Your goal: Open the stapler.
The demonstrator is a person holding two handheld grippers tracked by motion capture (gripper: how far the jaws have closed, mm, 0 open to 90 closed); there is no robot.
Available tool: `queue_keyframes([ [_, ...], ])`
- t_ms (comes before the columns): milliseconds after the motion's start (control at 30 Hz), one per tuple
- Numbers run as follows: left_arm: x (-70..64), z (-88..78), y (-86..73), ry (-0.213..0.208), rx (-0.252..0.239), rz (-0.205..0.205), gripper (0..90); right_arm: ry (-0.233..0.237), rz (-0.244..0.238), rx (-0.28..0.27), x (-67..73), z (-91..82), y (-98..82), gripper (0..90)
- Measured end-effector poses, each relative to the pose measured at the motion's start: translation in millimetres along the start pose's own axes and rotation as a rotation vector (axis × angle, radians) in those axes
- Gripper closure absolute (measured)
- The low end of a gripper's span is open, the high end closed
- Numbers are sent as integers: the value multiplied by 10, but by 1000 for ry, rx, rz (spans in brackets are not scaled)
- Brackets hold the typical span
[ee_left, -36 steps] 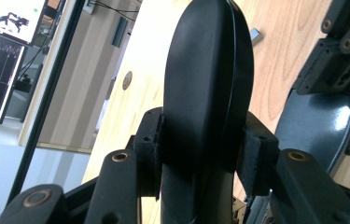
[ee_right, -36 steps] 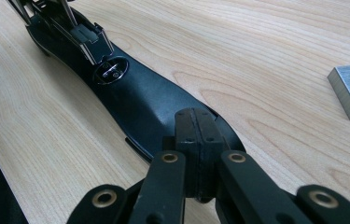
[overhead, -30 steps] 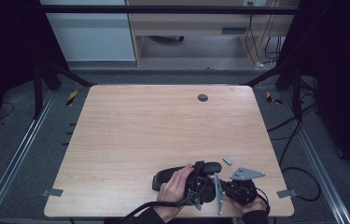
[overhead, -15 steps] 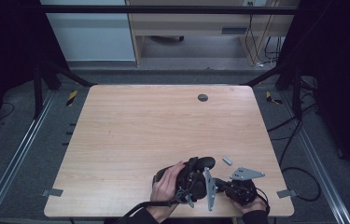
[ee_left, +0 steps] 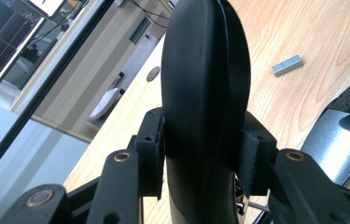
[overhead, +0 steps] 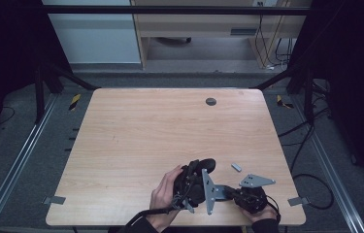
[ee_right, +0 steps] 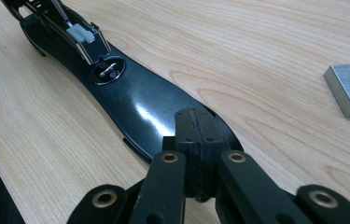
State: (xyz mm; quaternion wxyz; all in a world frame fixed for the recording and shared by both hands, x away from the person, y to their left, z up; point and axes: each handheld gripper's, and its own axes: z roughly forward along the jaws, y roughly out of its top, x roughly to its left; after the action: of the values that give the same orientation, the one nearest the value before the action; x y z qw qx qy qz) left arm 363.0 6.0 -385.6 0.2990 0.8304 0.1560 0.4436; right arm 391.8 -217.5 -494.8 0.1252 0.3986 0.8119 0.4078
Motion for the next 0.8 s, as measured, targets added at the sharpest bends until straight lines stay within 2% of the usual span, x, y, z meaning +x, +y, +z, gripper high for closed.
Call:
queue_keyframes([
  [233,75,-47,-36,6,-8,-43,583,-4,-4,1,0,2,0,900],
  [300,91,-61,-46,10,-8,-49,583,2,7,4,9,-2,3,900],
  [800,172,-116,-95,27,-8,-94,586,4,-3,3,17,5,7,900],
])
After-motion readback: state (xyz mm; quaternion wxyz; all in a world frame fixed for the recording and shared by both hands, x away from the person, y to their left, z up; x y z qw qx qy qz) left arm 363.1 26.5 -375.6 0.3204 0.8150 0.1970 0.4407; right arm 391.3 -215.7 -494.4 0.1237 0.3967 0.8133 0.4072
